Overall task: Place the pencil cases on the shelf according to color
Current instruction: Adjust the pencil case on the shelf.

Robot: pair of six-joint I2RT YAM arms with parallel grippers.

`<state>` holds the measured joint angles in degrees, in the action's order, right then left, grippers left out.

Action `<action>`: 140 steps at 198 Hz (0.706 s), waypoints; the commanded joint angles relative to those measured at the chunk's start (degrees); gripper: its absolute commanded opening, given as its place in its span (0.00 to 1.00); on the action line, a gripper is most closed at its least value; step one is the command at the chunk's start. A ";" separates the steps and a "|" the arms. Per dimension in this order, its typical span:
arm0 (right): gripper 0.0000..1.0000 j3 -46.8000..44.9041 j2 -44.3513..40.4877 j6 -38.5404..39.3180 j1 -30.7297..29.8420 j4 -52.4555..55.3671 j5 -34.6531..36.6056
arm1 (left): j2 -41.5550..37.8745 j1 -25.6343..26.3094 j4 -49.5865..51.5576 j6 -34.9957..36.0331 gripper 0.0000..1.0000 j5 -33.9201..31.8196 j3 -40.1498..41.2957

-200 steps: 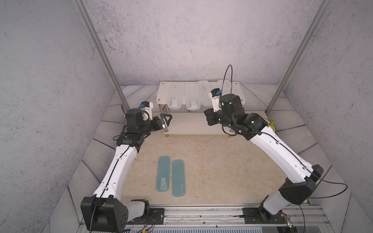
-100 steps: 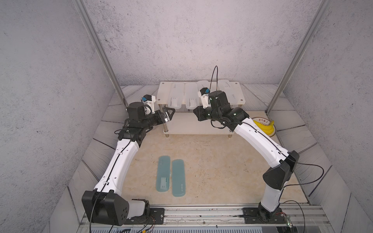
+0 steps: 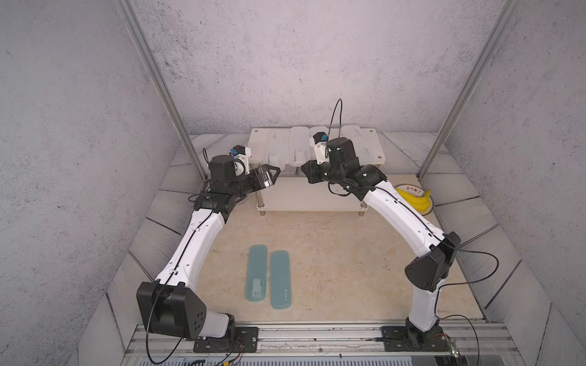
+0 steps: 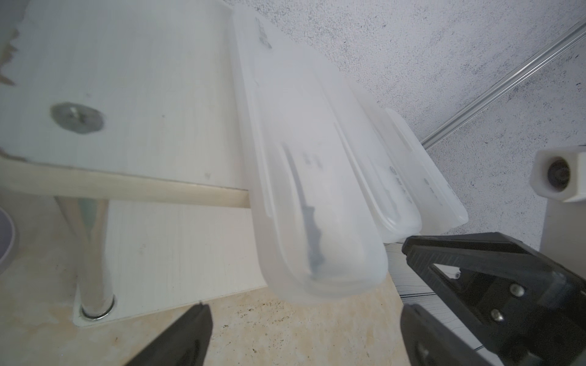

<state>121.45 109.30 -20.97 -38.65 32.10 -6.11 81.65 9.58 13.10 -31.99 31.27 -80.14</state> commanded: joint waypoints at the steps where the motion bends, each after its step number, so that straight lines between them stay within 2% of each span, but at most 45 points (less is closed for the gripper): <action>1: 0.20 2.04 -0.21 -0.06 0.33 -1.11 -0.57 | 1.19 0.57 -1.76 -0.77 0.99 -0.42 -2.13; 83: 0.21 -1.72 -5.37 0.77 0.36 -1.81 -1.25 | 2.94 1.80 -2.97 -2.45 0.99 -1.10 -3.83; 140: 0.22 -7.88 -11.20 1.02 0.40 -3.30 -1.38 | 4.73 2.26 -3.63 -3.69 0.99 -1.66 -5.10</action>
<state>115.81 101.27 -20.53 -38.48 30.28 -6.98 85.38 11.25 10.85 -35.03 30.02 -83.74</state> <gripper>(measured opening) 0.218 0.990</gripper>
